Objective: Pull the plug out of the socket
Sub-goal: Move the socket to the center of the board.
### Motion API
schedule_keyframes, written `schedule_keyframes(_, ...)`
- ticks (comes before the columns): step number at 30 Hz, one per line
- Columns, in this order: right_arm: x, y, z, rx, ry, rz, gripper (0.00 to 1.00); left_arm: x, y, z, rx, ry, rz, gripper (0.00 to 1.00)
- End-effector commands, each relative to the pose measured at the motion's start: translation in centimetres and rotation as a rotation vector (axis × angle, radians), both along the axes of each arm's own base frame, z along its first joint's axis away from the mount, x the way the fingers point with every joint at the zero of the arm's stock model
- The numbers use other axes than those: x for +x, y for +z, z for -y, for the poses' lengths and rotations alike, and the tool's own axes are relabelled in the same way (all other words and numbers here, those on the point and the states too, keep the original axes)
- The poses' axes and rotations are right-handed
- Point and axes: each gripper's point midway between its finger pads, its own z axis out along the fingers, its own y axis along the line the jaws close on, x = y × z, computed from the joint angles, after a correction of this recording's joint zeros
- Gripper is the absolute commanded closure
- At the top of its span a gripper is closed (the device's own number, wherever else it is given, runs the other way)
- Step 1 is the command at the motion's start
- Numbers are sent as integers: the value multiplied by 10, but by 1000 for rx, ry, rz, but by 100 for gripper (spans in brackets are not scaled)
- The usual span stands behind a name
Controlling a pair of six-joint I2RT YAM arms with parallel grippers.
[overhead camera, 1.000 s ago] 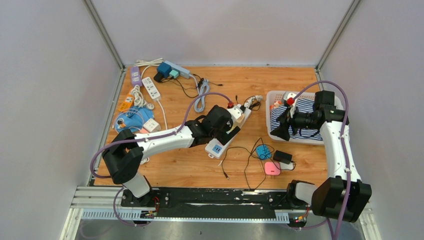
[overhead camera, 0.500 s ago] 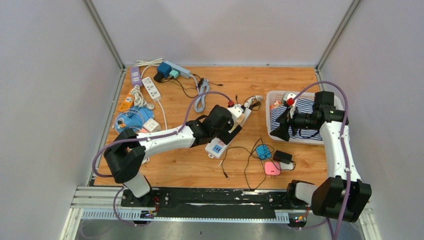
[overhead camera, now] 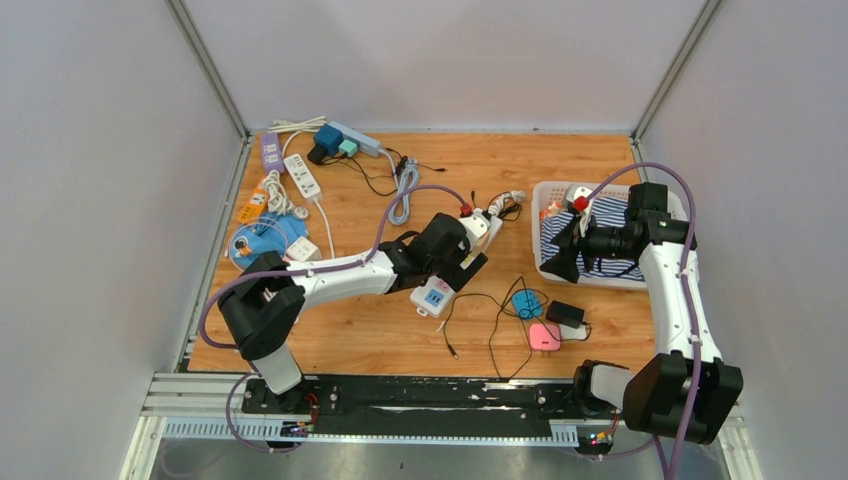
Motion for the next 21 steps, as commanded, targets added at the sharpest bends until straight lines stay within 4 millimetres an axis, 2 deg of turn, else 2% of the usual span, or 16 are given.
schedule_keyframes(1, -6, -1, -4, 34, 16, -13, 27, 4, -13, 0, 7, -4, -12, 0)
schedule_keyframes(11, -6, -2, -5, 32, 22, -15, 27, 7, -16, -4, 4, 4, -13, 0)
schedule_keyframes(21, -6, -2, -5, 32, 23, -14, 27, 12, -30, 0, -21, 1, -52, 0)
